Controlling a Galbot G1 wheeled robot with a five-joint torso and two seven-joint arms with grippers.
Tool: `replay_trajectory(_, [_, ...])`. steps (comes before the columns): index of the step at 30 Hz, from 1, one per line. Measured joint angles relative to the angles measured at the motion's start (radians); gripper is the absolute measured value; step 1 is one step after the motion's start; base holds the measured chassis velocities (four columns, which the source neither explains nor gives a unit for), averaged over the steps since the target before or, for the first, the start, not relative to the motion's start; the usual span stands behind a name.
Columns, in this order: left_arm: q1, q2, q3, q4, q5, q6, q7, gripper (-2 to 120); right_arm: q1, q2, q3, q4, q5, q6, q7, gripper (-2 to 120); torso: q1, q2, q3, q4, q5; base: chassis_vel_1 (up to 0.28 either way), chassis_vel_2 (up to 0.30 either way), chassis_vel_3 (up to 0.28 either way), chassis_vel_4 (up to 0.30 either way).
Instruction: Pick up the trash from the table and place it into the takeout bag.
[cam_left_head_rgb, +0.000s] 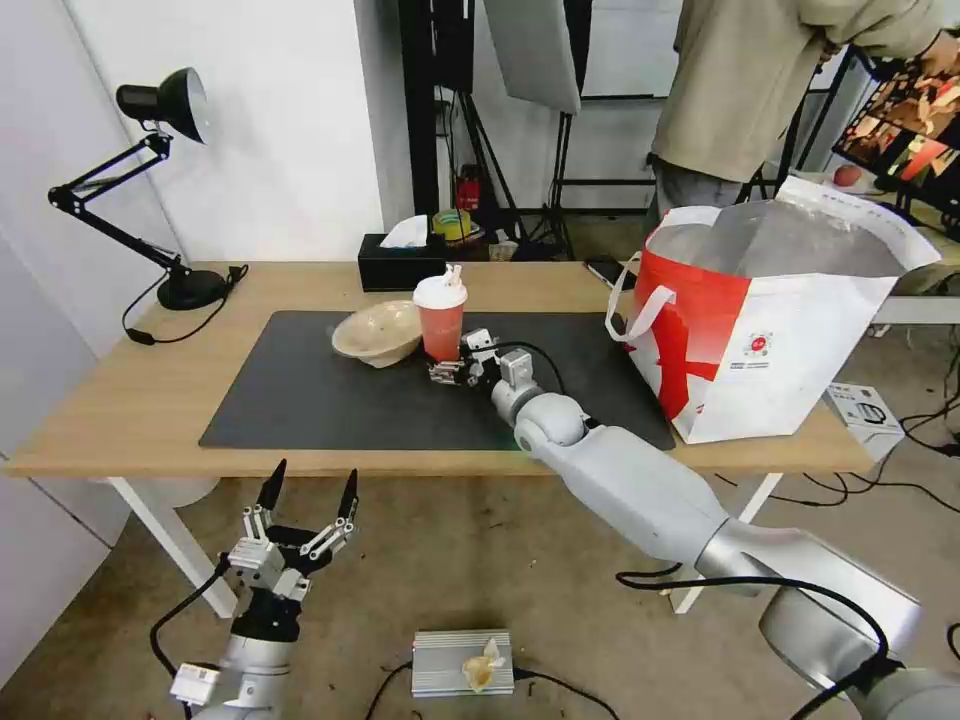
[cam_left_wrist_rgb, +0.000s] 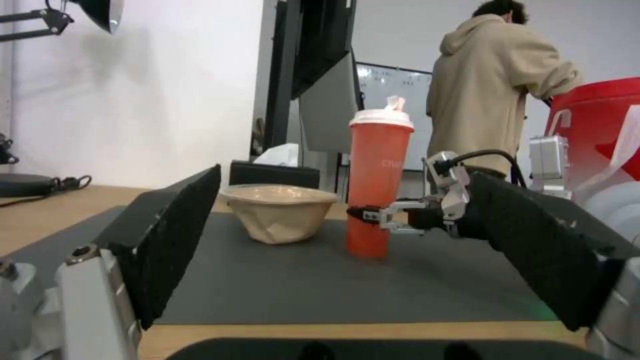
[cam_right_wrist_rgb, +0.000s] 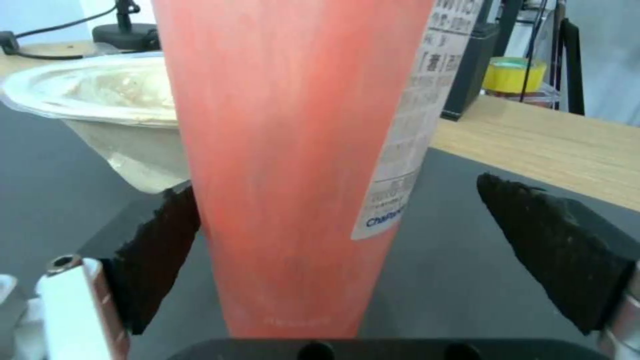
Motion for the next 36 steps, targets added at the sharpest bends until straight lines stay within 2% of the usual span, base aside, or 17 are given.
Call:
replay_trajectory(6, [-0.001,0.000,0.001,0.000,0.000,0.000,0.000,100,0.000,-0.002,0.002,0.000,0.007,0.004,-0.004,89,0.000,0.000,0.000,0.0000,0.0000,0.000,0.000,0.000,0.000])
replay_trajectory(9, [0.001,-0.001,0.002,0.000,0.001,0.000,0.000,100,-0.003,-0.003,0.003,0.004,0.009,0.006,-0.005,76,0.000,0.000,0.000,0.0000,0.0000,0.000,0.000,0.000,0.000])
replay_trajectory(10, [0.001,-0.001,0.002,0.000,0.001,0.000,0.000,100,-0.003,-0.003,0.003,0.004,0.009,0.006,-0.005,76,0.000,0.000,0.000,0.0000,0.0000,0.000,0.000,0.000,0.000])
replay_trajectory(13, [0.002,-0.002,0.002,0.000,0.001,0.000,0.000,100,-0.005,-0.005,0.003,0.007,0.011,0.008,-0.005,61,0.000,0.000,0.000,0.0000,0.0000,0.000,0.000,0.000,0.000])
replay_trajectory(17, [0.002,-0.003,0.001,0.000,0.002,-0.001,0.000,100,-0.005,-0.008,0.004,0.008,0.012,0.011,-0.005,52,0.000,0.000,0.000,0.0000,0.0000,0.000,0.000,0.000,0.000])
replay_trajectory(20, [0.002,-0.005,0.002,0.002,0.002,-0.002,0.000,100,-0.005,-0.012,0.005,0.013,0.014,0.012,-0.005,35,0.000,0.000,0.000,0.0000,0.0000,0.000,0.000,0.000,0.000])
replay_trajectory(24, [0.002,-0.006,0.003,0.003,0.002,-0.002,0.000,100,-0.005,-0.015,0.005,0.017,0.016,0.012,-0.004,27,0.000,0.000,0.000,0.0000,0.0000,0.000,0.000,0.000,0.000])
replay_trajectory(27, [-0.001,-0.007,0.004,0.003,0.003,-0.003,0.000,100,-0.007,-0.021,0.005,0.023,0.019,0.012,-0.002,16,0.000,0.000,0.000,0.0000,0.0000,0.000,0.000,0.000,0.000])
replay_trajectory(34, [0.000,-0.007,0.005,0.003,0.004,-0.003,0.000,100,-0.010,-0.030,0.008,0.037,0.024,0.012,0.005,3,0.000,0.000,0.000,0.0000,0.0001,0.000,0.000,0.000,0.000])
replay_trajectory(36, [0.000,-0.006,0.005,0.003,0.004,-0.003,0.001,100,-0.010,-0.037,0.008,0.051,0.033,0.012,0.013,3,0.000,0.000,0.000,0.0000,0.0000,0.000,0.000,0.000,0.000])
